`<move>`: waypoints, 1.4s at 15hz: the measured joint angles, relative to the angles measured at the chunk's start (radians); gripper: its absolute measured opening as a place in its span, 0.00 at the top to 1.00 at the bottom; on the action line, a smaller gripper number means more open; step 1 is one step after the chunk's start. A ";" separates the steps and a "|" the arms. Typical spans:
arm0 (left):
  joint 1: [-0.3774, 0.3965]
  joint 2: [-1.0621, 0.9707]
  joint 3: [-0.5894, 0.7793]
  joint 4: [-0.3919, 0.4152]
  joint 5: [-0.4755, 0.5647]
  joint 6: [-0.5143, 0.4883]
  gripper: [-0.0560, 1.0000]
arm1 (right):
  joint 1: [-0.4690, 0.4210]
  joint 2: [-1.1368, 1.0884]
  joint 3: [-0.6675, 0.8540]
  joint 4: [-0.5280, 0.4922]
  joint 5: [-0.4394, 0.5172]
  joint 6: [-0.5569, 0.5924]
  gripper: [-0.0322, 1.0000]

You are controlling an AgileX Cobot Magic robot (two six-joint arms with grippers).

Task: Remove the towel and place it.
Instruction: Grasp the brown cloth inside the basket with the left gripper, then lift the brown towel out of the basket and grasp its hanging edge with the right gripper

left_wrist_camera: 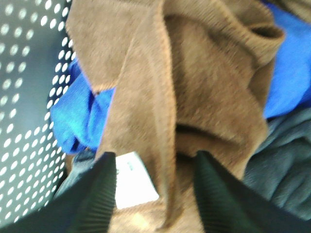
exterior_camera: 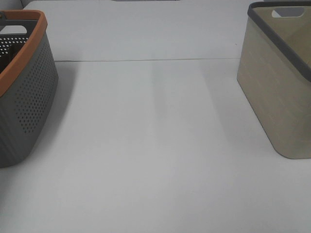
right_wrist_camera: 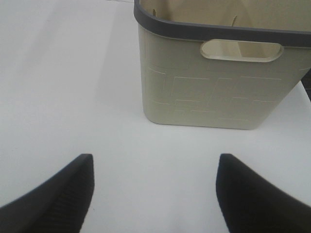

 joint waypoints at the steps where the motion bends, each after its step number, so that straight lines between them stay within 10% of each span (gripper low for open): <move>1: 0.000 0.000 0.000 -0.004 -0.002 0.000 0.57 | 0.000 0.000 0.000 0.000 0.000 0.000 0.31; 5: 0.000 0.000 0.000 -0.012 0.030 0.039 0.95 | 0.000 0.000 0.000 0.000 0.000 0.000 0.31; 11: 0.000 -0.023 -0.172 -0.047 0.069 0.071 0.95 | 0.000 0.000 0.000 0.000 0.000 0.000 0.31; 21: -0.123 -0.061 -0.618 -0.609 0.012 0.128 0.95 | 0.000 0.000 0.000 0.000 0.000 0.000 0.31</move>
